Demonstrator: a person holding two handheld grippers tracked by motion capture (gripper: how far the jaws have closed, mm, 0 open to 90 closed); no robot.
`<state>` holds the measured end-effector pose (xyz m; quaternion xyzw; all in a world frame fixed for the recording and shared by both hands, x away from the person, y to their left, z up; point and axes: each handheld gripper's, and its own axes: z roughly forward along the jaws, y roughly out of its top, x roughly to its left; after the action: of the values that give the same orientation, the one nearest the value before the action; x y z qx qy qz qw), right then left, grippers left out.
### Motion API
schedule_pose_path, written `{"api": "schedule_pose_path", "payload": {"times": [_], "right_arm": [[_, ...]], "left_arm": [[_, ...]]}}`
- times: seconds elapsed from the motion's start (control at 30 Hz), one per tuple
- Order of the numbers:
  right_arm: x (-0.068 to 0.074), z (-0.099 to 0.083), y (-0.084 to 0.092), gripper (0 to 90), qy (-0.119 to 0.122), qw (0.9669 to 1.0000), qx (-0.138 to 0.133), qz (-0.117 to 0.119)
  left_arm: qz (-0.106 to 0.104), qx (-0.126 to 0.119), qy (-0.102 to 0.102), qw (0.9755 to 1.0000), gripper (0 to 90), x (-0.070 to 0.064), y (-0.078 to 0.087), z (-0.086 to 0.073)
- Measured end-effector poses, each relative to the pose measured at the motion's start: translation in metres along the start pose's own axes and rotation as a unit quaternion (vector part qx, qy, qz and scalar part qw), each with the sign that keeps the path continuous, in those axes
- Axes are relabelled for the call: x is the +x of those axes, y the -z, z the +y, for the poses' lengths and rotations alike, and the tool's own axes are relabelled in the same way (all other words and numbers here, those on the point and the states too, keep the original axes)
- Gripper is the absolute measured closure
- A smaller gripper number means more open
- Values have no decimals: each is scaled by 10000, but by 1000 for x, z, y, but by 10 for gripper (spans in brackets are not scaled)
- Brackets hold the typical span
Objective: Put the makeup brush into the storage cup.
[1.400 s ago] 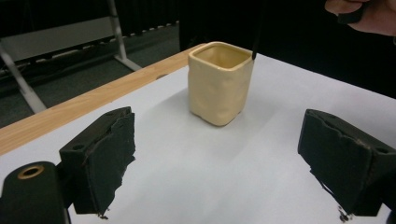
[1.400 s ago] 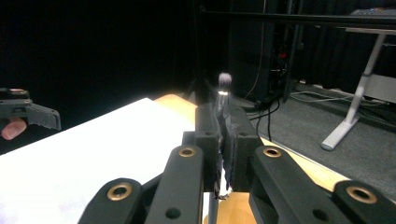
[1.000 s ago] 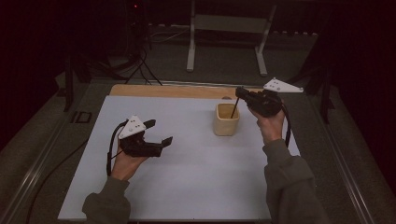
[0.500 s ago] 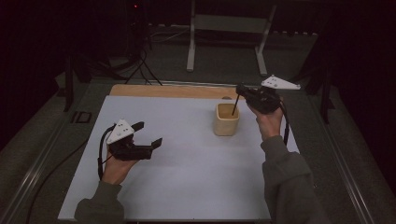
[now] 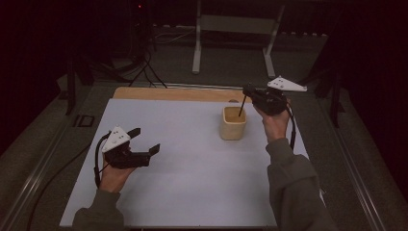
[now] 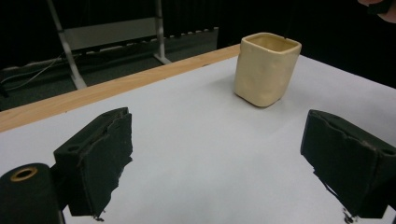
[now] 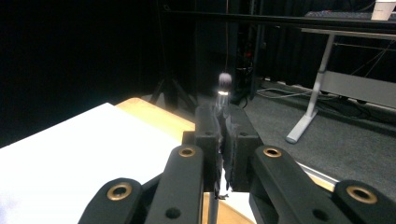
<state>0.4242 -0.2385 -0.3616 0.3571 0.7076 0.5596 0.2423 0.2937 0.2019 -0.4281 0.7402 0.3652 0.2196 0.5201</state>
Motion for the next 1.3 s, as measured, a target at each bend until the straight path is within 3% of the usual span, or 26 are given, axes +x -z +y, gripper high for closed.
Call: {"api": "schedule_pose_path", "payload": {"times": [1.3], "right_arm": [[10, -20, -23, 851, -13, 9996, 263, 24]], "left_arm": [[84, -7, -25, 10000, 98, -2, 2, -1]]}}
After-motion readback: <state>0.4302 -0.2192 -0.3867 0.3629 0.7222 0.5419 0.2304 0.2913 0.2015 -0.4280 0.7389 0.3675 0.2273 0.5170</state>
